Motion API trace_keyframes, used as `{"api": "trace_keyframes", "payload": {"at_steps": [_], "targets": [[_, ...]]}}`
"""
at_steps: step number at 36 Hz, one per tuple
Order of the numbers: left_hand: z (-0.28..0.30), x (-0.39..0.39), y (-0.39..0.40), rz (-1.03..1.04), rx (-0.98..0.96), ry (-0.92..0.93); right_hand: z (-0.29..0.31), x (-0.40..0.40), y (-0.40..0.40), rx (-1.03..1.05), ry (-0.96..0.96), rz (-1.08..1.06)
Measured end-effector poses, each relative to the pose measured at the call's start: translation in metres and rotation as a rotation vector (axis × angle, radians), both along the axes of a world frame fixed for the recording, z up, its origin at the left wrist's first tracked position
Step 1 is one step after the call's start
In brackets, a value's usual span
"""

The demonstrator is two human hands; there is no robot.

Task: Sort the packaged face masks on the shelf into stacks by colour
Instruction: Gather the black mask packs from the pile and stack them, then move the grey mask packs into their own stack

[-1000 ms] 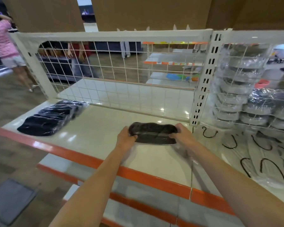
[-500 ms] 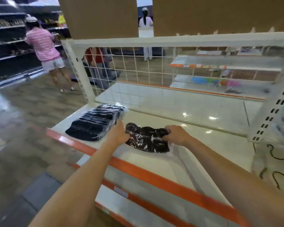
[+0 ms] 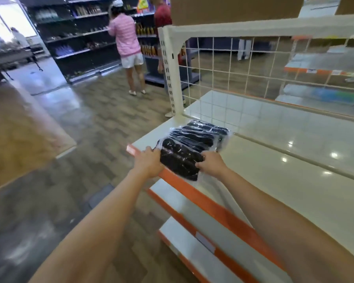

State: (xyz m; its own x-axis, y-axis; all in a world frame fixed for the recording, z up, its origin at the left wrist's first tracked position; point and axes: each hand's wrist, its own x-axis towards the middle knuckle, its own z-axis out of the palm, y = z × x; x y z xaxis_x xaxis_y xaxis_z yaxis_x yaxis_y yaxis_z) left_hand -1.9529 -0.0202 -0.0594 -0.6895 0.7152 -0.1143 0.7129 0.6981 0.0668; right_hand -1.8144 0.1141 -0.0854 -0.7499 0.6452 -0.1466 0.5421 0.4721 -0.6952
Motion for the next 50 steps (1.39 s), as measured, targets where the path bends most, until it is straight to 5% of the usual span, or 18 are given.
{"api": "trace_keyframes", "payload": {"at_steps": [11, 22, 31, 50], "targets": [[-0.006, 0.000, 0.002, -0.147, -0.100, -0.041, -0.025, -0.049, -0.010, 0.125, -0.107, -0.072], [0.003, 0.053, 0.044, -0.368, -0.106, 0.083, -0.004, 0.021, 0.018, 0.328, -0.217, 0.043], [0.010, 0.148, 0.106, -0.600, -0.189, 0.184, 0.019, 0.155, 0.045, 0.534, -0.423, 0.017], [0.014, 0.514, 0.204, -1.225, -0.049, 0.090, 0.029, 0.551, 0.042, 0.304, -0.655, -0.626]]}}
